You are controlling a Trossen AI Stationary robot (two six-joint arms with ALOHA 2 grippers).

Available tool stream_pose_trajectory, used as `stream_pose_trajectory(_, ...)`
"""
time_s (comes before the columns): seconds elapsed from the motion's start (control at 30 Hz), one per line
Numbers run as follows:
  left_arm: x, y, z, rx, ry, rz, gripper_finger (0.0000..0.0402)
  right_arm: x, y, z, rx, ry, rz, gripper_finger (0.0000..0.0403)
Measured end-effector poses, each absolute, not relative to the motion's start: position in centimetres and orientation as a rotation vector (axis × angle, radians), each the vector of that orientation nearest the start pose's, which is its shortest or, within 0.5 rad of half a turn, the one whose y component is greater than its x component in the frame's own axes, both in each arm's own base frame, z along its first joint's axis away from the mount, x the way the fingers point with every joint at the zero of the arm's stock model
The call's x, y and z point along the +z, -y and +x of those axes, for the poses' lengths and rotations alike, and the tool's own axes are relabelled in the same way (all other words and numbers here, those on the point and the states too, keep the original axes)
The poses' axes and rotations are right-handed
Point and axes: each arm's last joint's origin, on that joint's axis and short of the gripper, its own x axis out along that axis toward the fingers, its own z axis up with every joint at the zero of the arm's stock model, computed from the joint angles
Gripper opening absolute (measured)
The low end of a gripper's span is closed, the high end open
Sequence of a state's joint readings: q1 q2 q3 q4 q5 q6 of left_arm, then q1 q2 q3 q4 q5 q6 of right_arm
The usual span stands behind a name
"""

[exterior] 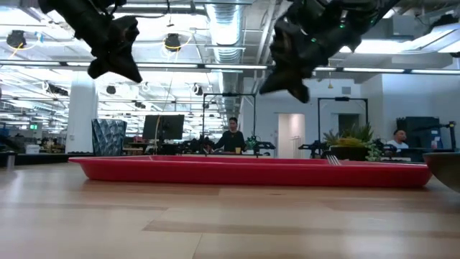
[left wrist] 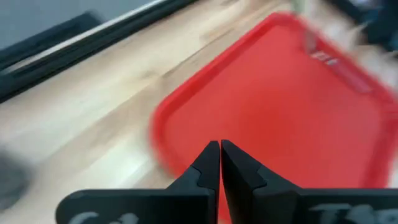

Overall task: Pick and place plate/cup/fork/spoon on tray
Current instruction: Put the blue cup to the top left of the red tray

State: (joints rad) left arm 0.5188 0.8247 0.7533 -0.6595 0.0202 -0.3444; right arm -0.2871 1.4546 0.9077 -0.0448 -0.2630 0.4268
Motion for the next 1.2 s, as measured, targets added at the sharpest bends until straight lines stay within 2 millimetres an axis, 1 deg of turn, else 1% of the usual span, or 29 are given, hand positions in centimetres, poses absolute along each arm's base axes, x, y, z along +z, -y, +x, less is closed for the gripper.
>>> stream_pose_trajectory(0.13,28.3,-9.7,12.7,0.664,-0.760,-0.545,0.0000,24.0,7.7,31.2,-0.042,-0.446,0.534,0.0006)
stream_pose_trajectory(0.2,28.1,-10.6,12.4,0.676,-0.847,-0.556,0.0000,24.0,7.5,31.9,0.015,-0.399,0.525,0.0008)
stream_pose_trajectory(0.33,27.3,-12.9,12.5,0.686,-0.995,-0.564,0.0000,23.0,6.5,33.1,0.065,-0.392,0.515,0.0009)
stream_pose_trajectory(0.4,26.9,-14.1,12.7,0.690,-1.056,-0.562,0.0000,22.9,5.8,33.6,0.073,-0.367,0.497,0.0005)
stream_pose_trajectory(0.5,26.5,-15.8,13.0,0.739,-1.131,-0.537,0.0001,22.9,5.0,34.0,0.062,-0.332,0.465,0.0006)
stream_pose_trajectory(0.57,26.8,-16.6,13.3,0.773,-1.176,-0.503,0.0005,23.4,4.6,34.1,0.063,-0.299,0.457,0.0008)
stream_pose_trajectory(0.63,27.3,-17.2,13.5,0.794,-1.207,-0.470,0.0015,24.2,4.3,33.8,0.063,-0.269,0.456,0.0007)
stream_pose_trajectory(0.7,27.8,-17.9,13.9,0.815,-1.219,-0.431,0.0030,25.2,4.0,33.4,0.072,-0.241,0.450,0.0006)
stream_pose_trajectory(0.77,27.7,-18.5,14.1,0.816,-1.242,-0.401,0.0046,26.0,4.0,33.0,0.076,-0.217,0.445,0.0006)
stream_pose_trajectory(0.93,25.8,-20.1,14.3,0.793,-1.344,-0.434,0.0094,27.3,4.6,32.1,0.053,-0.188,0.430,0.0011)
stream_pose_trajectory(1.07,24.8,-21.1,14.5,0.868,-1.409,-0.396,0.0130,27.6,5.1,31.6,0.009,-0.194,0.430,0.0010)
stream_pose_trajectory(1.13,24.4,-21.4,14.7,0.855,-1.419,-0.388,0.0142,27.6,5.3,31.4,0.002,-0.198,0.428,0.0009)
stream_pose_trajectory(1.2,24.1,-21.5,14.8,0.804,-1.417,-0.403,0.0146,27.7,5.3,31.4,0.001,-0.195,0.422,0.0009)
